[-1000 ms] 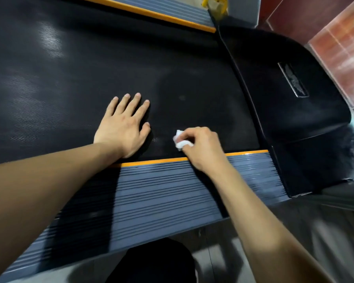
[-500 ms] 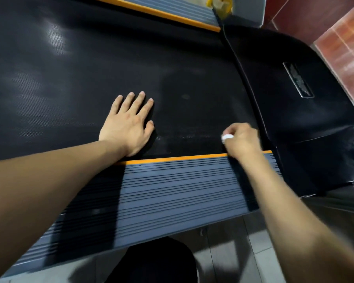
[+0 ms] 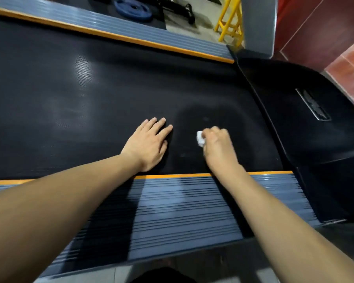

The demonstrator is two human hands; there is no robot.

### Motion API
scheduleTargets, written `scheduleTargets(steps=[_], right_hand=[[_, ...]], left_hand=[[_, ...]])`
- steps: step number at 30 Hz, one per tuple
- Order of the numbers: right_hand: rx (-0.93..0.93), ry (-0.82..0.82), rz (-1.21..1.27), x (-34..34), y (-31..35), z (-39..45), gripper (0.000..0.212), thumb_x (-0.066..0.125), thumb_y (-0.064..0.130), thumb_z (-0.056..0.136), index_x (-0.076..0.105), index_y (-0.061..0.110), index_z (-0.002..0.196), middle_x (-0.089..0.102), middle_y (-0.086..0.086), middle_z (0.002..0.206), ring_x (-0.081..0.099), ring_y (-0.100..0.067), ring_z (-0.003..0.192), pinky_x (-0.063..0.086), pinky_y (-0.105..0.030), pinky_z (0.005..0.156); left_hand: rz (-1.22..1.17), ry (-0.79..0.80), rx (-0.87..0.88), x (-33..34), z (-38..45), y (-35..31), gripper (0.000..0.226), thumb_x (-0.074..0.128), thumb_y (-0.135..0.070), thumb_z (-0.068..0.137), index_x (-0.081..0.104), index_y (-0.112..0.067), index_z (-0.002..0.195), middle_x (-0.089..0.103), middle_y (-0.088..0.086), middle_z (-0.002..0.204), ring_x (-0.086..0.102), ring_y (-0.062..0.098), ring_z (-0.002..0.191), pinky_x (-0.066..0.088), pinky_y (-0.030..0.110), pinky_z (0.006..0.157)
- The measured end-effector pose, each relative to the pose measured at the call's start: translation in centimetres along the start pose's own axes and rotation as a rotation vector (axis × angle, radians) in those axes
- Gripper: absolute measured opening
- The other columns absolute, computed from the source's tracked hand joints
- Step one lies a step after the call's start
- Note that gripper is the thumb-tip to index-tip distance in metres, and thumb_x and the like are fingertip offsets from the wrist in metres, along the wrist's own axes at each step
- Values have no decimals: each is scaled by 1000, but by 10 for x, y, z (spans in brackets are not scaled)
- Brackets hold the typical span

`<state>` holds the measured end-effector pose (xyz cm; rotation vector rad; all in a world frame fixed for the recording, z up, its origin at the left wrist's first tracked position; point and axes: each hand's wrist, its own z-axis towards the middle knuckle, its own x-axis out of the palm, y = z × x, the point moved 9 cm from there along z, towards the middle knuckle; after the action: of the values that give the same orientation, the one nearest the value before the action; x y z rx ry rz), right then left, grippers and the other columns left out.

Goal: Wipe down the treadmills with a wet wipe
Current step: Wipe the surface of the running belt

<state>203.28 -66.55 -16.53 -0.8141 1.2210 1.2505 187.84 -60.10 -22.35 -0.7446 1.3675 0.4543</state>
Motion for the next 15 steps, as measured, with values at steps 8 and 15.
scheduleTargets(steps=[8,15], right_hand=[[-332,176,368,25,117,-26,20,50,11,85,70,15,83,70,-4,89,59,-25,78,42,-33,78],[-469,49,177,31,67,26,16,47,15,90,59,22,82,71,2,104,64,-26,90,47,-36,83]], left_hand=[[72,-16,-224,-19,-33,96,76,2,-59,90,19,-38,161,17,3,170,14,27,156,5,52,124],[45,-59,-231,-15,-33,98,69,8,-56,94,20,-40,160,17,0,170,11,24,157,5,52,125]])
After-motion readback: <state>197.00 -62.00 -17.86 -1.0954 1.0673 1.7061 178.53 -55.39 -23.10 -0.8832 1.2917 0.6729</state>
